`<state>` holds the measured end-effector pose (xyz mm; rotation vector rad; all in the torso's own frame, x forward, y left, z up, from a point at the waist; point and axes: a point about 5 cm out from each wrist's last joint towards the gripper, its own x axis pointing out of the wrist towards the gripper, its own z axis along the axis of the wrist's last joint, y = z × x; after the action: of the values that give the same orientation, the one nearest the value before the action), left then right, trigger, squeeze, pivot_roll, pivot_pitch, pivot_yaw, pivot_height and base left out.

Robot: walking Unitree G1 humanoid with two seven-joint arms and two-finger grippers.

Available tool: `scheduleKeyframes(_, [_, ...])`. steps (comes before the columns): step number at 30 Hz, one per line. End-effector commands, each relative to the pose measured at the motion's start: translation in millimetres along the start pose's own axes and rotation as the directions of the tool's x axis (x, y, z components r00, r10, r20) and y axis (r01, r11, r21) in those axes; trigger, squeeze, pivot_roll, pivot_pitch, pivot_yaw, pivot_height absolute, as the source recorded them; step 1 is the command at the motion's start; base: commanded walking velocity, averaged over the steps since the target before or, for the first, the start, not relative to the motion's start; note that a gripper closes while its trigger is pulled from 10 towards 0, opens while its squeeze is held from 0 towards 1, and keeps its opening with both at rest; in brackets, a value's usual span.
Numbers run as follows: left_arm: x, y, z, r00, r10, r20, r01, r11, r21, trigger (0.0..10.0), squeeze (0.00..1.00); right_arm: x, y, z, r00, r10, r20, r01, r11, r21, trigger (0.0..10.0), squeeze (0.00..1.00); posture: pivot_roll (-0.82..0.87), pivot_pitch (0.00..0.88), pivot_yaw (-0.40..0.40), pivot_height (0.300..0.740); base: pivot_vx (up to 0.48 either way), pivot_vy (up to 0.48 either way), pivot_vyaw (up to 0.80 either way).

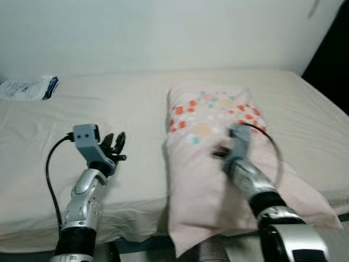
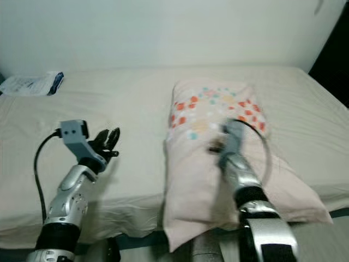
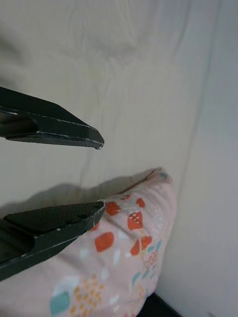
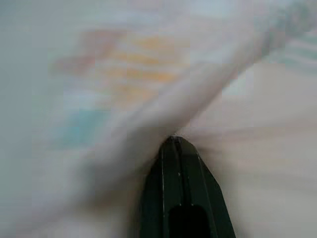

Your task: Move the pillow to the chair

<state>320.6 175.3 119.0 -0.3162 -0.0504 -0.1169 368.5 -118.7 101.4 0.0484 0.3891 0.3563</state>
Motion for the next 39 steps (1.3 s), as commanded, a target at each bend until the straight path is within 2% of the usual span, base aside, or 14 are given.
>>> scheduleKeyframes(1, [-1.0,2.3,-2,1.0,0.012,-0.014,-0.012,1.0,0.002,10.0,0.0,5.8,39.8,-9,0.976,0.199,-0.089,-0.203,0.978,-0.041,10.0,0.0,-0.09,0.073,-0.018,0.582,0.0,0.0,0.0])
scheduleKeyframes(3, [-1.0,2.3,-2,1.0,0.012,-0.014,-0.012,1.0,0.002,10.0,0.0,5.8,39.8,-9,0.976,0.199,-0.089,-0.203,0.978,-0.041,10.0,0.0,-0.09,0.073,-0.018,0.582,0.0,0.0,0.0])
scheduleKeyframes(6, [-0.2,3.1,-1,1.0,0.013,-0.016,-0.013,1.0,0.007,10.0,0.0,10.9,81.8,-2,0.933,0.351,-0.076,-0.356,0.932,-0.069,10.0,0.0,-0.09,0.079,-0.017,0.582,0.0,0.0,0.0])
scheduleKeyframes(8, [-0.2,3.1,-1,1.0,0.013,-0.016,-0.013,1.0,0.007,10.0,0.0,10.9,81.8,-2,0.933,0.351,-0.076,-0.356,0.932,-0.069,10.0,0.0,-0.09,0.079,-0.017,0.582,0.0,0.0,0.0])
scheduleKeyframes(11, [0.6,6.3,2,1.0,0.022,-0.011,-0.021,1.0,0.014,10.0,0.0,8.8,87.7,42,0.912,0.378,0.161,-0.377,0.925,-0.035,10.0,0.0,-0.08,0.083,-0.019,0.582,0.0,0.0,0.0])
scheduleKeyframes(16, [0.0,8.8,3,1.0,0.026,-0.009,-0.025,1.0,0.016,10.0,0.0,-1.0,26.3,83,0.934,0.097,0.344,-0.112,0.994,0.022,10.0,0.0,-0.09,0.083,-0.015,0.582,0.0,0.0,0.0])
scheduleKeyframes(17, [0.0,8.8,3,1.0,0.026,-0.009,-0.025,1.0,0.016,10.0,0.0,-1.0,26.3,83,0.934,0.097,0.344,-0.112,0.994,0.022,10.0,0.0,-0.09,0.083,-0.015,0.582,0.0,0.0,0.0])
scheduleKeyframes(20, [0.2,7.3,1,1.0,0.02,-0.012,-0.02,1.0,0.016,10.0,0.0,-21.0,-37.0,95,0.926,-0.162,0.341,0.2,0.977,-0.078,10.0,0.0,-0.09,0.086,-0.011,0.582,0.0,0.0,0.0])
scheduleKeyframes(21, [0.2,7.3,1,1.0,0.02,-0.012,-0.02,1.0,0.016,10.0,0.0,-21.0,-37.0,95,0.926,-0.162,0.341,0.2,0.977,-0.078,10.0,0.0,-0.09,0.086,-0.011,0.582,0.0,0.0,0.0])
scheduleKeyframes(24, [0.9,5.2,0,1.0,0.014,-0.016,-0.014,1.0,0.013,10.0,0.0,-43.2,-84.7,99,0.88,-0.349,0.323,0.403,0.907,-0.118,10.0,0.0,-0.1,0.088,-0.01,0.582,0.0,0.0,0.0])
scheduleKeyframes(25, [0.9,5.2,0,1.0,0.014,-0.016,-0.014,1.0,0.013,10.0,0.0,-43.2,-84.7,99,0.88,-0.349,0.323,0.403,0.907,-0.118,10.0,0.0,-0.1,0.088,-0.01,0.582,0.0,0.0,0.0])
scheduleKeyframes(27, [2.0,1.7,-3,1.0,0.003,-0.023,-0.003,1.0,0.01,10.0,0.0,-69.9,-130.6,91,0.811,-0.514,0.278,0.565,0.812,-0.147,10.0,0.0,-0.11,0.091,-0.008,0.582,0.0,0.0,0.0])
scheduleKeyframes(36, [2.1,0.4,-4,1.0,-0.003,-0.029,0.003,1.0,0.011,10.0,0.0,-126.6,-197.5,68,0.642,-0.743,0.189,0.766,0.632,-0.121,10.0,0.0,-0.11,0.092,-0.01,0.582,0.0,0.0,0.0])
scheduleKeyframes(39, [1.7,1.1,-4,1.0,-0.002,-0.029,0.002,1.0,0.012,10.0,0.0,-131.2,-202.2,64,0.633,-0.756,0.167,0.775,0.618,-0.136,10.0,0.0,-0.11,0.092,-0.01,0.582,0.0,0.0,0.0])
